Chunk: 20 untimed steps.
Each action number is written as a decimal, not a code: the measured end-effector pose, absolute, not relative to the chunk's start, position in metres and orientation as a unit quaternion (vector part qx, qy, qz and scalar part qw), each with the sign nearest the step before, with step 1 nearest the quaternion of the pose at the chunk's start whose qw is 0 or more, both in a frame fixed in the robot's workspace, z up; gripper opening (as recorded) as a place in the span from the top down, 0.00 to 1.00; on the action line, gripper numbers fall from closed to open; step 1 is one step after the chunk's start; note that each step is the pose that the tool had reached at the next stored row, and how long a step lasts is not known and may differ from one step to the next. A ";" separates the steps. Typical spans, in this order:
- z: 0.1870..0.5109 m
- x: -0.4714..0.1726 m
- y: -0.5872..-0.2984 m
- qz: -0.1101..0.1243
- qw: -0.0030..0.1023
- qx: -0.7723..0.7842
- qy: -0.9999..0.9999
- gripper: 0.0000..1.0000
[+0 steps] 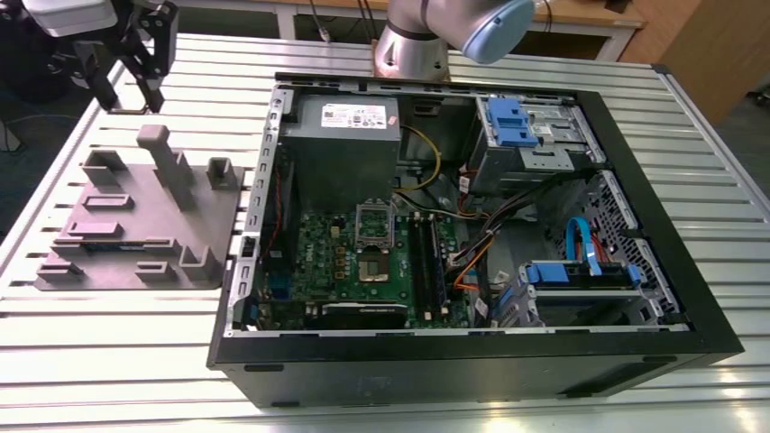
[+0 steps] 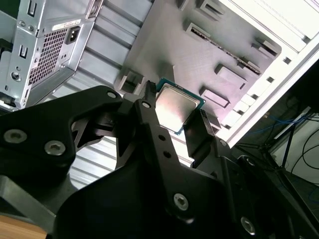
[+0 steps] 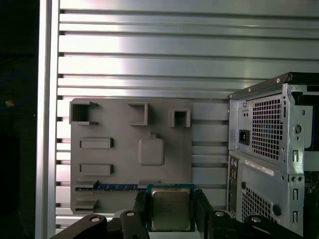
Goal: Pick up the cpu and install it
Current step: 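Pick up the cpu and move it towards the insertion slot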
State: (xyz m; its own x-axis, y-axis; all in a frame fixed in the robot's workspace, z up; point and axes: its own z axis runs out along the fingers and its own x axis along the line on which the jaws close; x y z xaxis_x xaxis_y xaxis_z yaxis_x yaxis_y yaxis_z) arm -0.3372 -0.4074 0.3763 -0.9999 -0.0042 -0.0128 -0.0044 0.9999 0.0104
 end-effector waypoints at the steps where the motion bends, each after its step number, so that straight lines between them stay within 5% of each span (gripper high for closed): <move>1: 0.376 -0.336 -0.407 0.005 0.006 -0.002 1.000 0.53; 20: 0.376 -0.332 -0.407 0.005 0.006 -0.002 1.000 0.53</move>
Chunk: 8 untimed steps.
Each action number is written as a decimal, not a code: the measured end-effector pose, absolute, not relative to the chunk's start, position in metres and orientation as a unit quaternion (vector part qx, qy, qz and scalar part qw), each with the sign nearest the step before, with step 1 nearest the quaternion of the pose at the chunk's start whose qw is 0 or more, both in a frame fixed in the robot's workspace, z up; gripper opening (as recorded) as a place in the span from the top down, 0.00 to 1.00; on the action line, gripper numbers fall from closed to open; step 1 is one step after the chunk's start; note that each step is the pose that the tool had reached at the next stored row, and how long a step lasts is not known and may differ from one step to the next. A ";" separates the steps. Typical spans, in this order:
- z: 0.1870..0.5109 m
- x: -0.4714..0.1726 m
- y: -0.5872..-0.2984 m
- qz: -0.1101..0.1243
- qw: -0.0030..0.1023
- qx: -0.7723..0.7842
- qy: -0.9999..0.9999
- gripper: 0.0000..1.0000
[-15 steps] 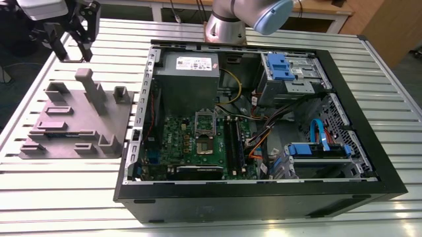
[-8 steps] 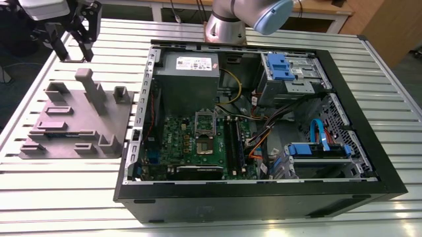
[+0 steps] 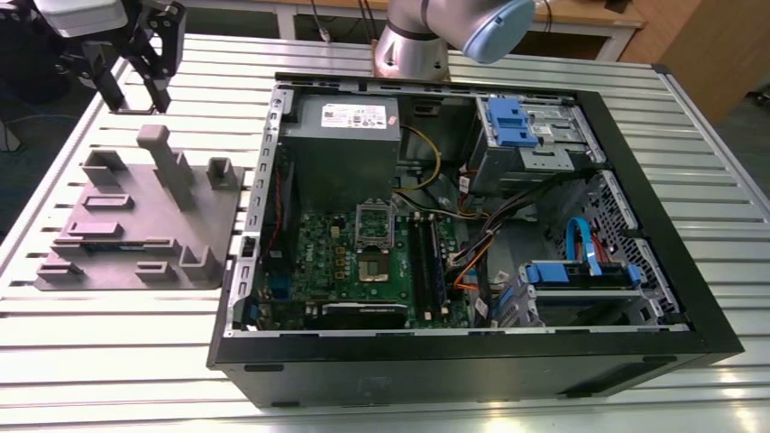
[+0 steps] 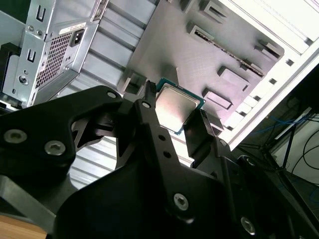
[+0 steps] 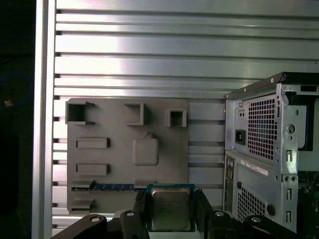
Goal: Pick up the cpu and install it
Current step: 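Pick up the cpu and move it towards the insertion slot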
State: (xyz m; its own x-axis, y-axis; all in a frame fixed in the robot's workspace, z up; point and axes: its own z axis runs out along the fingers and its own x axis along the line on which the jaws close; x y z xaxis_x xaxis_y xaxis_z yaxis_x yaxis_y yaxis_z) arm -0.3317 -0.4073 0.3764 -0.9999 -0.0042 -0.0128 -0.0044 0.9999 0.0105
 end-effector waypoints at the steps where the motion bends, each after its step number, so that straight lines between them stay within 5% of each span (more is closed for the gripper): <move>1: 0.377 -0.332 -0.407 0.005 0.006 -0.002 1.000 0.53; 8: 0.380 -0.332 -0.407 0.005 0.006 -0.002 1.000 0.53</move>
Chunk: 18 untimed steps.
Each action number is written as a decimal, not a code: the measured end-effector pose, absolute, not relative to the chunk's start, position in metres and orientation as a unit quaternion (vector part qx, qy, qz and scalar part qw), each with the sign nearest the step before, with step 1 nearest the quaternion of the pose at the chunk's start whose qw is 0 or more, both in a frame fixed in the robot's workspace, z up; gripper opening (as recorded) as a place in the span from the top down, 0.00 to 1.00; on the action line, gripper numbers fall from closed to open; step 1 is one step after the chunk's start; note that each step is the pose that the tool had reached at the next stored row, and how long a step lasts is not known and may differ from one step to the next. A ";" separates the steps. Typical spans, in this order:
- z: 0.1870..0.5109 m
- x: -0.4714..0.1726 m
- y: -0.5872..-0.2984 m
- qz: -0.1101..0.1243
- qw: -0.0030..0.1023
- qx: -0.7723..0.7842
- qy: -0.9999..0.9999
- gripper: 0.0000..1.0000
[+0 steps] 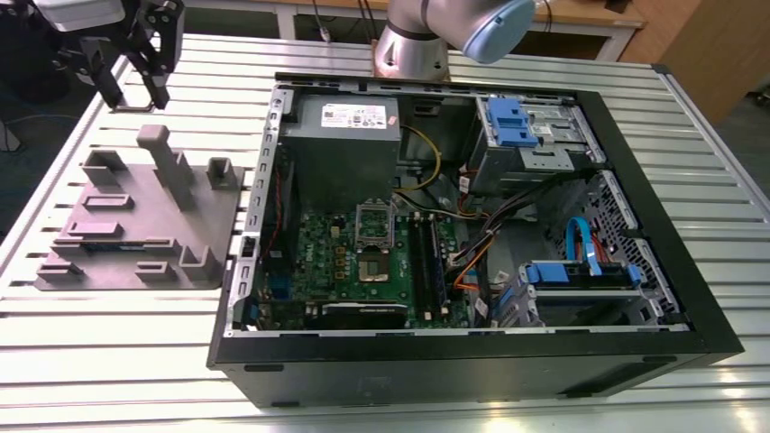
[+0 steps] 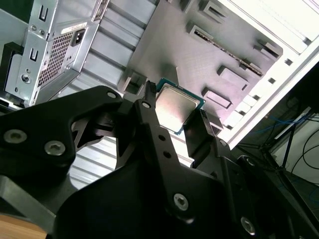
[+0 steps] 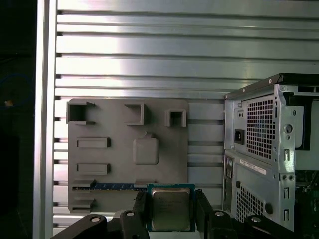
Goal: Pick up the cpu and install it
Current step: 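Pick up the cpu and move it towards the insertion slot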
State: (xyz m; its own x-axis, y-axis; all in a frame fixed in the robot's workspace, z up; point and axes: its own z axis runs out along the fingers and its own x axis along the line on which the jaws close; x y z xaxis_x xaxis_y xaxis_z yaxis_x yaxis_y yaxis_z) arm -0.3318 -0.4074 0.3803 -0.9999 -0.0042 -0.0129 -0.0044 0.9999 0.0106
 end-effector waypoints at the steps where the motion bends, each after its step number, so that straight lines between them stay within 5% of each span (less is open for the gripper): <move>1: 0.380 -0.332 -0.407 0.005 0.006 -0.002 1.000 0.53; 18: 0.380 -0.328 -0.410 0.003 0.006 -0.002 1.000 0.53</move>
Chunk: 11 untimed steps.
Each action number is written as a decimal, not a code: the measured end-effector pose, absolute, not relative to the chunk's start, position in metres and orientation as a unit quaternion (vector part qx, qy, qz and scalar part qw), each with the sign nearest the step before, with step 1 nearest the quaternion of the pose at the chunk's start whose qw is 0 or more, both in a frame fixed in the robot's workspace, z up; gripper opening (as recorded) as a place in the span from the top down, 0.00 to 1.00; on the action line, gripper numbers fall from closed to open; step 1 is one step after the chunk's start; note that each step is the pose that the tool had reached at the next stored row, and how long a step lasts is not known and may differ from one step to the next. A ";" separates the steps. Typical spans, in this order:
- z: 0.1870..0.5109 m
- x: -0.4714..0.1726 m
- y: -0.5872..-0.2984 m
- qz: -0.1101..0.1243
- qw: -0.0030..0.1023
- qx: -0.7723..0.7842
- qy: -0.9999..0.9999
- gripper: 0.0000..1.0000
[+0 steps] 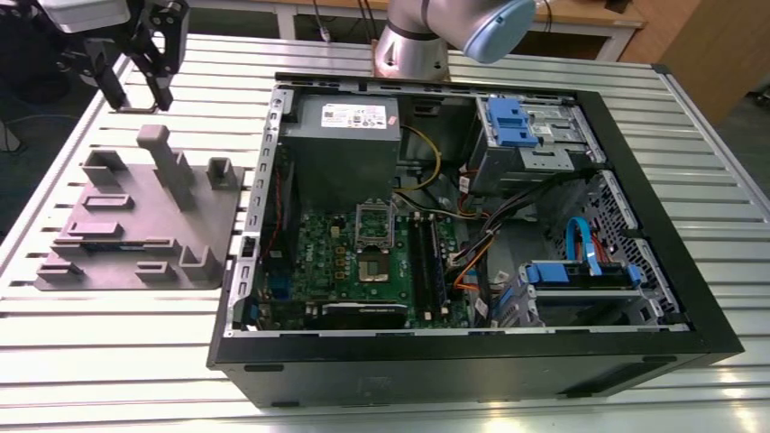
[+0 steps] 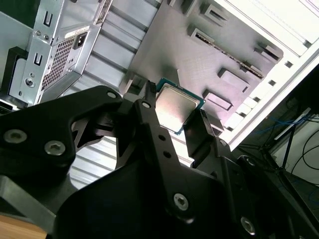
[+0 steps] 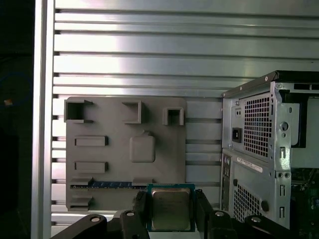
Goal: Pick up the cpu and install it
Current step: 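Pick up the cpu and move it towards the insertion slot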
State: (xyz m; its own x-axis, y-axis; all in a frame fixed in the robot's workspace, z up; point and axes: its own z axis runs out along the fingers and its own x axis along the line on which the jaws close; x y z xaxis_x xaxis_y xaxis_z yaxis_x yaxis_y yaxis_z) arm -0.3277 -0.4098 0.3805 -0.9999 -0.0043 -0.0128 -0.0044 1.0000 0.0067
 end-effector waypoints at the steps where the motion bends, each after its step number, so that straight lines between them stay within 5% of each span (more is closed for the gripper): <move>1: 0.380 -0.328 -0.410 0.003 0.006 -0.002 1.000 0.53; 11: 0.380 -0.323 -0.411 0.002 0.006 -0.002 1.000 0.53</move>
